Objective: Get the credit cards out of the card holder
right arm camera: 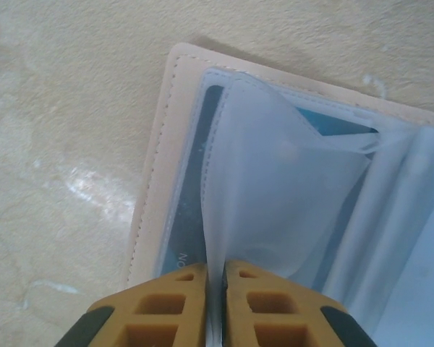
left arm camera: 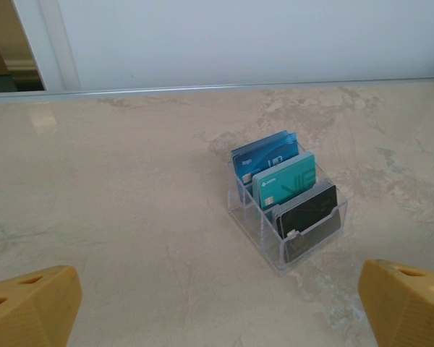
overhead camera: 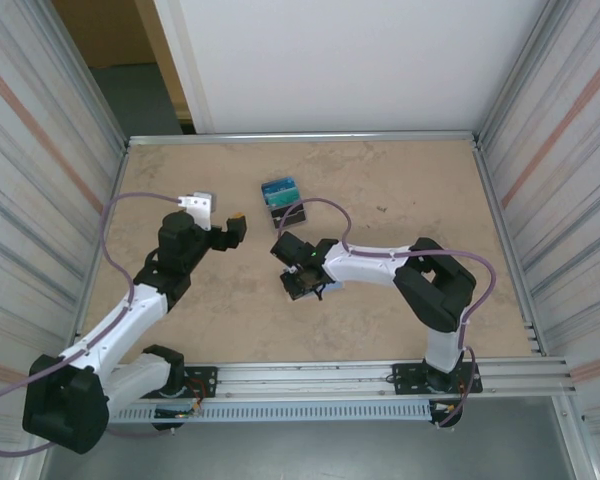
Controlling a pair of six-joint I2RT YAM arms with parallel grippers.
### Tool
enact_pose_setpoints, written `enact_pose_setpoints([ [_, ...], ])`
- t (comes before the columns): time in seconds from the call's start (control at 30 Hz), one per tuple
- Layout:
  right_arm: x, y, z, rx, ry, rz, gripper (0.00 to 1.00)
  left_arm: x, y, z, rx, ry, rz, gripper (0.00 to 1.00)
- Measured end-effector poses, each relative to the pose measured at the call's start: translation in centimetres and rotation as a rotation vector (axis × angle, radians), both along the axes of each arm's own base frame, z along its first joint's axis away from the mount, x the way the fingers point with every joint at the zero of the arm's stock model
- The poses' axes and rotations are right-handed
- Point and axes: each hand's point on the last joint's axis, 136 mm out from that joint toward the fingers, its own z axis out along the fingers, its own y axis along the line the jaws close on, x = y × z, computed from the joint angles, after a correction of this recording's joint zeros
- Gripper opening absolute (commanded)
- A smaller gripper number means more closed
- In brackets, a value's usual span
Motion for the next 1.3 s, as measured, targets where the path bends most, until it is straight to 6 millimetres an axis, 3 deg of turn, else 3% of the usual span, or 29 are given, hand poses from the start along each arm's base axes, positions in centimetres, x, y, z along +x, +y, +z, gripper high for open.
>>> enact_pose_setpoints([
  [0.27, -0.5, 0.4, 2.3, 0.065, -0.010, 0.002, 0.15, -0.6, -1.0, 0.6, 0.007, -0.019, -0.032, 0.99],
  [0.4, -0.2, 0.0, 2.3, 0.068, -0.006, -0.025, 0.18, -0.7, -1.0, 0.5, 0.017, -0.014, -0.036, 0.99],
  [0.8, 1.7, -3.0, 2.2, 0.073, 0.005, -0.148, 0.29, -0.8, -1.1, 0.4, 0.054, -0.007, -0.027, 0.99],
  [0.97, 2.4, -4.4, 2.1, 0.068, 0.007, -0.195, 0.31, -1.1, -2.2, 0.6, 0.109, -0.014, -0.042, 0.99],
  [1.1, 3.0, -6.6, 1.2, 0.048, 0.026, -0.264, 0.31, -1.7, -3.6, -0.2, 0.183, 0.007, -0.066, 0.99],
  [1.3, 3.4, -9.8, 0.2, 0.037, 0.059, -0.362, 0.31, -3.4, -4.9, -3.4, 0.256, 0.118, -0.112, 0.99],
])
